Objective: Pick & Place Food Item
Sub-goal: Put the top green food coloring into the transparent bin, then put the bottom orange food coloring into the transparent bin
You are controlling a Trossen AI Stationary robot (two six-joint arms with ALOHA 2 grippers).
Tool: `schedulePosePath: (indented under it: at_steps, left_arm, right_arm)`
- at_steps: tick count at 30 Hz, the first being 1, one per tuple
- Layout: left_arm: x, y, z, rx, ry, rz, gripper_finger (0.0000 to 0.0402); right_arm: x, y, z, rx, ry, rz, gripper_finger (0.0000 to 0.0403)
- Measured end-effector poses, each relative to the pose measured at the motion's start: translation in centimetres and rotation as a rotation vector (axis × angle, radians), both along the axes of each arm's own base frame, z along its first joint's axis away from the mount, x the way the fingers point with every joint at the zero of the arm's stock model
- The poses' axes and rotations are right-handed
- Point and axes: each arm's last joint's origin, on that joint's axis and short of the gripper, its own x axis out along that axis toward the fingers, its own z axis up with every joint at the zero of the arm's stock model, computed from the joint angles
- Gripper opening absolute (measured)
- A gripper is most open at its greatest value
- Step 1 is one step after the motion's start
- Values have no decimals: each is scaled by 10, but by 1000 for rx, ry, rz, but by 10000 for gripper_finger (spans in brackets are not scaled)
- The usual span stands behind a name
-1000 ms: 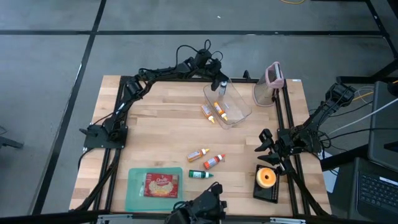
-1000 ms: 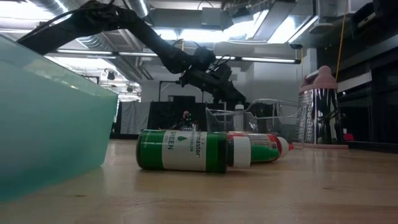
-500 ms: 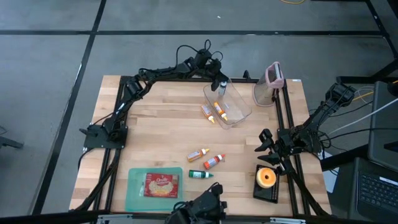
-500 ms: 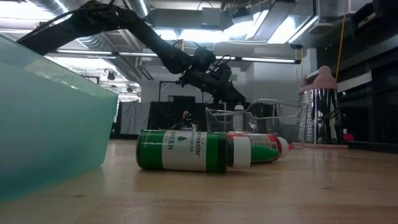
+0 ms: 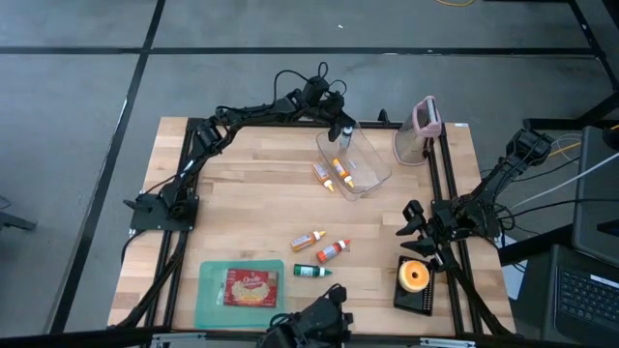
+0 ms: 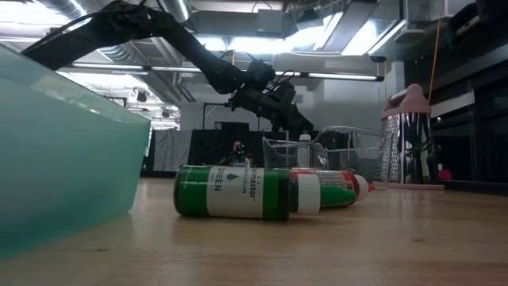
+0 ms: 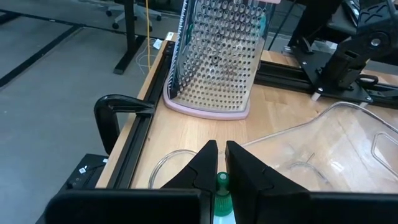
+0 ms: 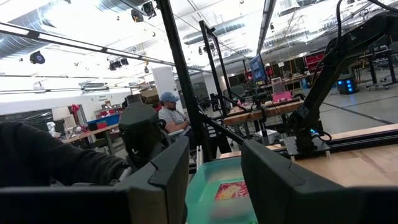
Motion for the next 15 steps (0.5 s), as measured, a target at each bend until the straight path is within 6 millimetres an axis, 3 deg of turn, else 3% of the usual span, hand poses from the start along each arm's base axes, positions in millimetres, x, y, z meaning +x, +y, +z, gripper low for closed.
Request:
schedulePosePath:
  at_steps: [4, 15]
  left_arm:
    - [0, 0, 0, 2, 2, 7, 41]
    - [0, 0, 0, 5, 4, 12, 151]
  right_arm:
    - [0, 0, 0, 0, 0, 0, 146]
    - [0, 0, 0, 0, 0, 0, 146]
